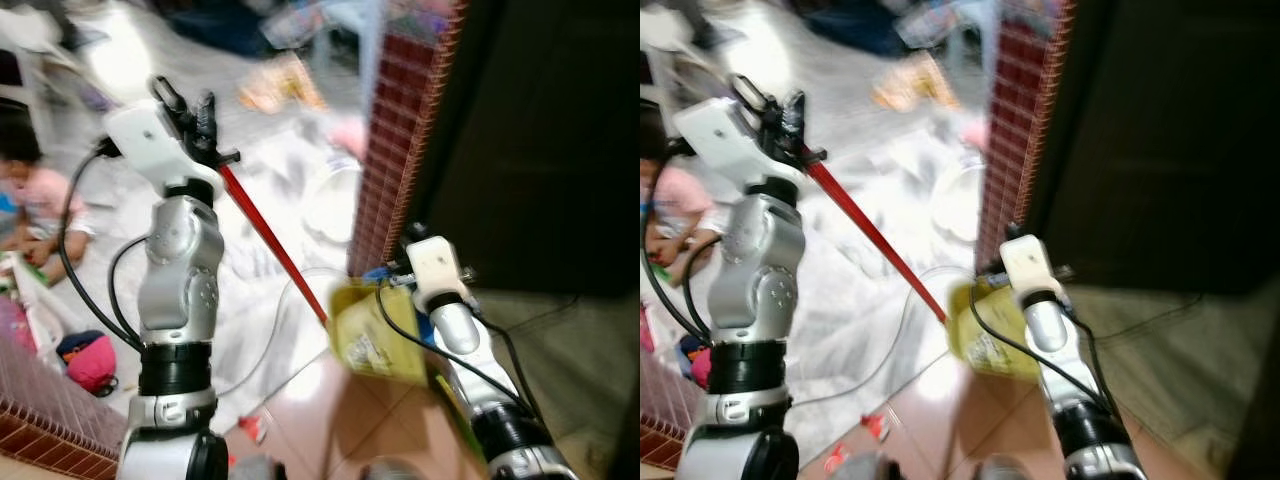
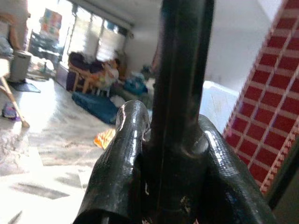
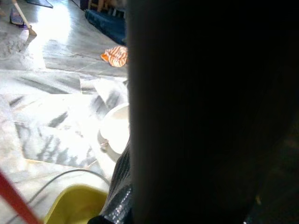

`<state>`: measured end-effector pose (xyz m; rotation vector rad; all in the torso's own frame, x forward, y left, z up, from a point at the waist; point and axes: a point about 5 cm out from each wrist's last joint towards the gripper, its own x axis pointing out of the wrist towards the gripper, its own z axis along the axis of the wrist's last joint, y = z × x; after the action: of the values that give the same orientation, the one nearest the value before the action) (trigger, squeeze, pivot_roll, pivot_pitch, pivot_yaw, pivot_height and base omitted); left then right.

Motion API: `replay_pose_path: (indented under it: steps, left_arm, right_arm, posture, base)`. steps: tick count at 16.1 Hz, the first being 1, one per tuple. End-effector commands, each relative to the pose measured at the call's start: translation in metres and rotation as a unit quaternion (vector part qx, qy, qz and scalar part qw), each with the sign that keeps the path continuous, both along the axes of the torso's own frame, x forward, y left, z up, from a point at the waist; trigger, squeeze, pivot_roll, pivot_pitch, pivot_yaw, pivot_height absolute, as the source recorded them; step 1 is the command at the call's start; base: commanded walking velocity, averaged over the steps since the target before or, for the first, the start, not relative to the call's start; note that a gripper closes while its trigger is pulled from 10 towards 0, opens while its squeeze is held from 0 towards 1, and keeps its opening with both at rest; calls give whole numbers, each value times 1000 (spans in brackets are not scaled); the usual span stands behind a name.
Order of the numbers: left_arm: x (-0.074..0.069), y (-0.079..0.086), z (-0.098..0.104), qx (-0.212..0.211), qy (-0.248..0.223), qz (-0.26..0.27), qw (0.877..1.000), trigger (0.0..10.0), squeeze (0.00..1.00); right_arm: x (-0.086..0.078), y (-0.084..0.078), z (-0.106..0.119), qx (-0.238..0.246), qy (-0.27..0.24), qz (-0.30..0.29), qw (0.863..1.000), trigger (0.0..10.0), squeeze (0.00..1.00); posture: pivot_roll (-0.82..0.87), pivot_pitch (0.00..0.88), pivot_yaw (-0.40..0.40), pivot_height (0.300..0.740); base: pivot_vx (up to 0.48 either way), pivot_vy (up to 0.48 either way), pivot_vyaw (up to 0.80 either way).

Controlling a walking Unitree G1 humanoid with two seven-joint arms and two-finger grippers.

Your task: Sweep floor

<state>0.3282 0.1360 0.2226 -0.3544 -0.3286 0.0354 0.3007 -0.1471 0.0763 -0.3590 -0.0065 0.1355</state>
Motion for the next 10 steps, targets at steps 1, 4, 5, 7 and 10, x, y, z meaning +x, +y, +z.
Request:
replay_pose_path:
  steps: [1, 4, 5, 7, 10]
  left_arm:
    - [-3, -11, 17, -3, -42, -15, 999, 10000, 0]
    - [-4, -11, 16, 6, -42, -10, 999, 10000, 0]
    - [-4, -11, 16, 8, -42, -9, 999, 10000, 0]
    - [-4, -10, 17, 8, -43, -5, 999, 10000, 0]
    - [-2, 1, 20, 16, -44, 41, 998, 10000, 0]
  right_arm:
    - [3, -9, 7, -10, -14, -6, 1000, 10000, 0]
    - [2, -9, 12, -18, -30, -1, 999, 10000, 0]
    - [2, -8, 14, -18, -34, 2, 999, 10000, 0]
    - [1, -3, 15, -22, -41, 14, 999, 10000, 0]
    - [0, 0, 14, -21, -40, 20, 999, 10000, 0]
  posture:
    - [-79, 0, 50, 740]
    - [-79, 0, 50, 740]
    - [-79, 0, 50, 740]
    - [-78, 0, 51, 740]
    - [-77, 0, 52, 740]
  base:
    - [431, 0, -800]
    - [420, -81, -267]
    - [405, -251, 0]
    - [409, -244, 0]
    - [346, -174, 0]
